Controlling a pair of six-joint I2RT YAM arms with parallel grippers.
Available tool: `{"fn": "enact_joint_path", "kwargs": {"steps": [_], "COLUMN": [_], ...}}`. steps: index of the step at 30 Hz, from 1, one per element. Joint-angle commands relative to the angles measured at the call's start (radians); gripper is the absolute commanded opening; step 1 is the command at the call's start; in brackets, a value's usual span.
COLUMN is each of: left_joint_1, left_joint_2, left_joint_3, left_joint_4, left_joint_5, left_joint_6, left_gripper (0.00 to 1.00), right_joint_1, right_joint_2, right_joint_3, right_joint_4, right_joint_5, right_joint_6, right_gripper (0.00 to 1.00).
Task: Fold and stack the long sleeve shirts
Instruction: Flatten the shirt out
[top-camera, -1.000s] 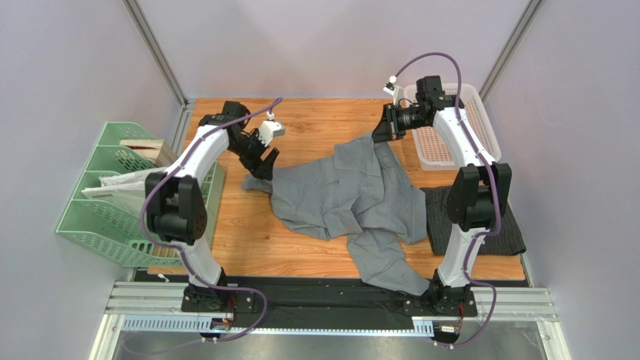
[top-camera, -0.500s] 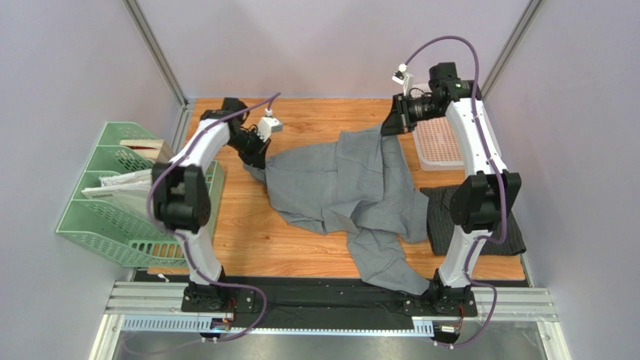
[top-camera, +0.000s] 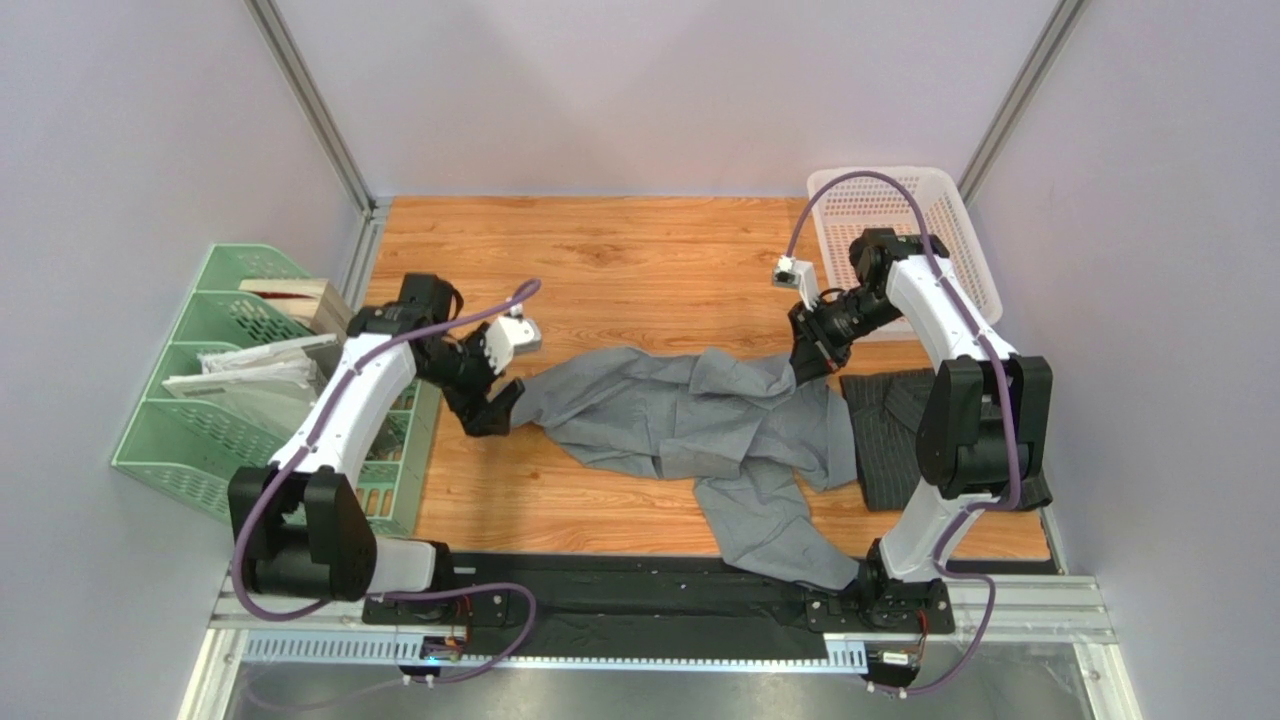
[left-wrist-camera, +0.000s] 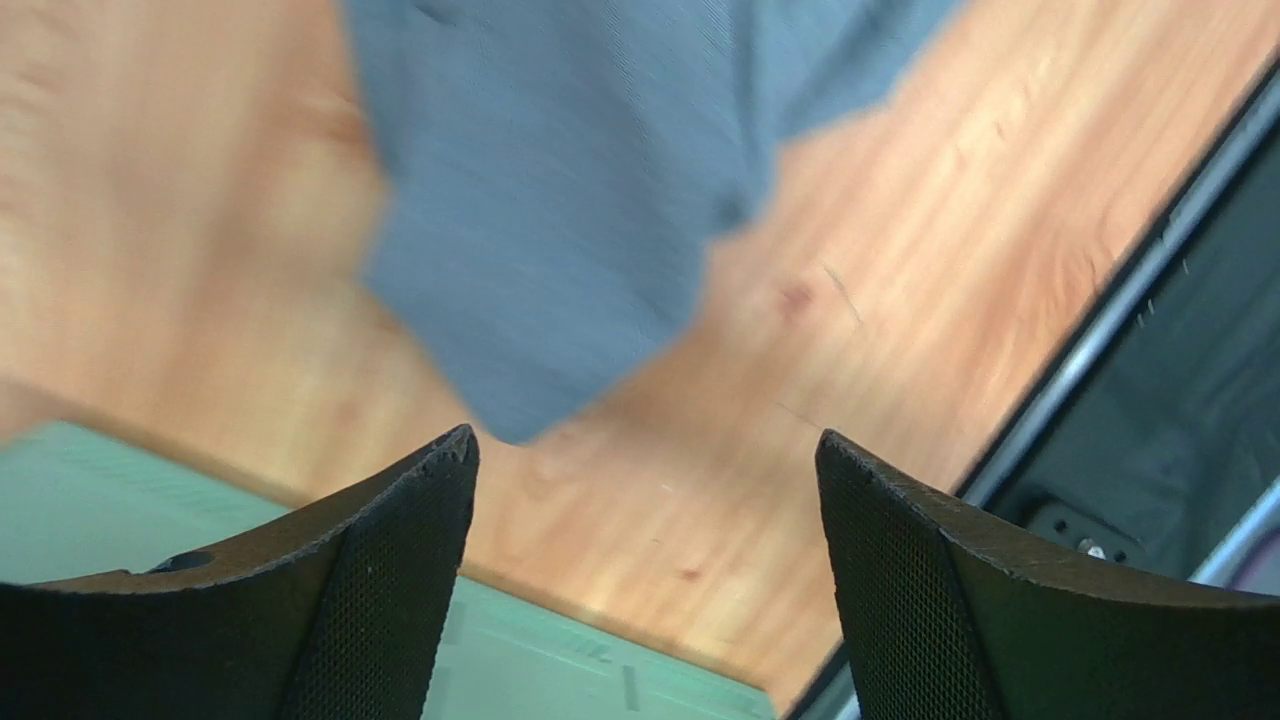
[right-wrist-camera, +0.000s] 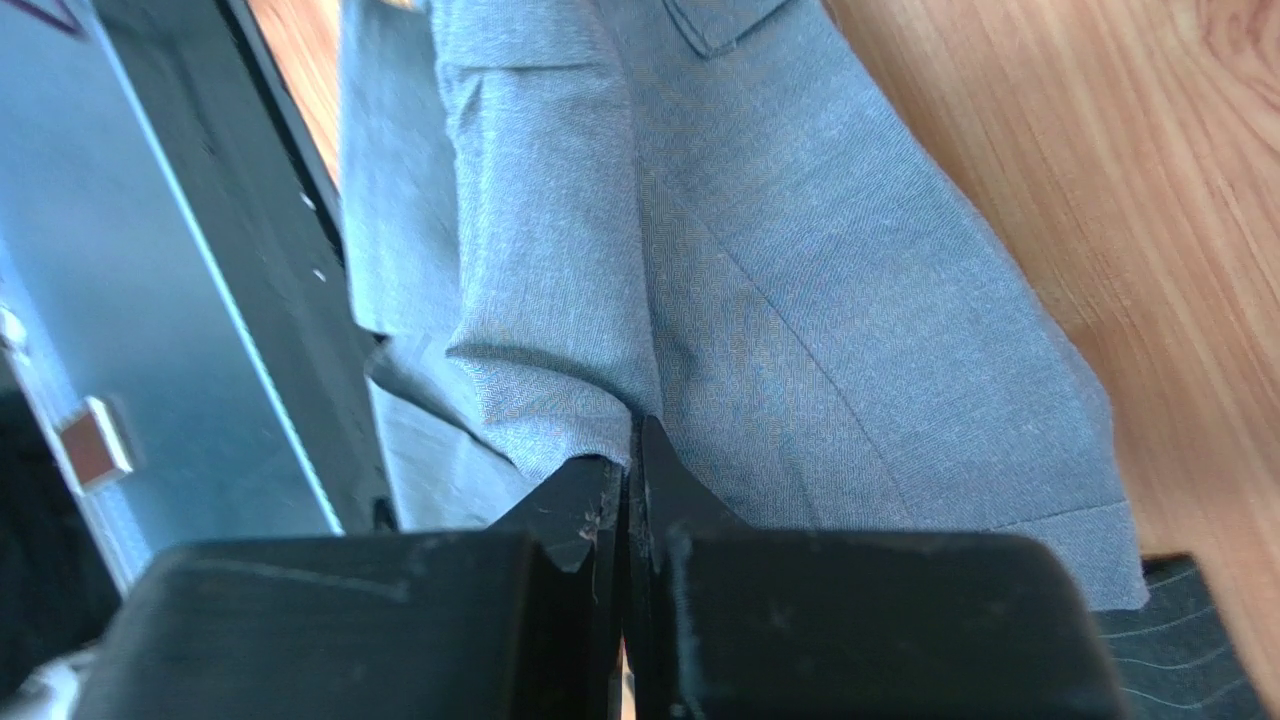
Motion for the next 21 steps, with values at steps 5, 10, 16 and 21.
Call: {"fn": "enact_joint_path", "kwargs": {"steps": [5,10,16,21], "left_joint_1": [0.006,0.000,-0.087,-0.198], "left_joint_2": [0.307,0.530,0.587,0.545], "left_joint_3": [0.341,0.597,0.659,0.481], "left_joint_4": [0.070,-0.095,-0.191,-0.186], "left_joint_5": [0.123,0.227,0.304,0.217], "left_joint_6": [-0.063,0.020,0.135,0.215], "left_gripper": [0.73,0.75,0.79,0.65], "right_joint_1": [0.074,0.129,0.160,0.160], "right_joint_2": [-0.068,-0.097,-0.116,-0.117], "right_joint_3": [-0.128,-0.197,-0.288,-0.313], "right_joint_4": [-0.313,-0.289,-0.267,-0.229], "right_joint_5": [0.195,0.300,0.352,0.381], "right_joint_6": [-0.181,-0.166,-0.131,-0.095], "right_gripper": [0.00,0.00,0.00,0.00]}}
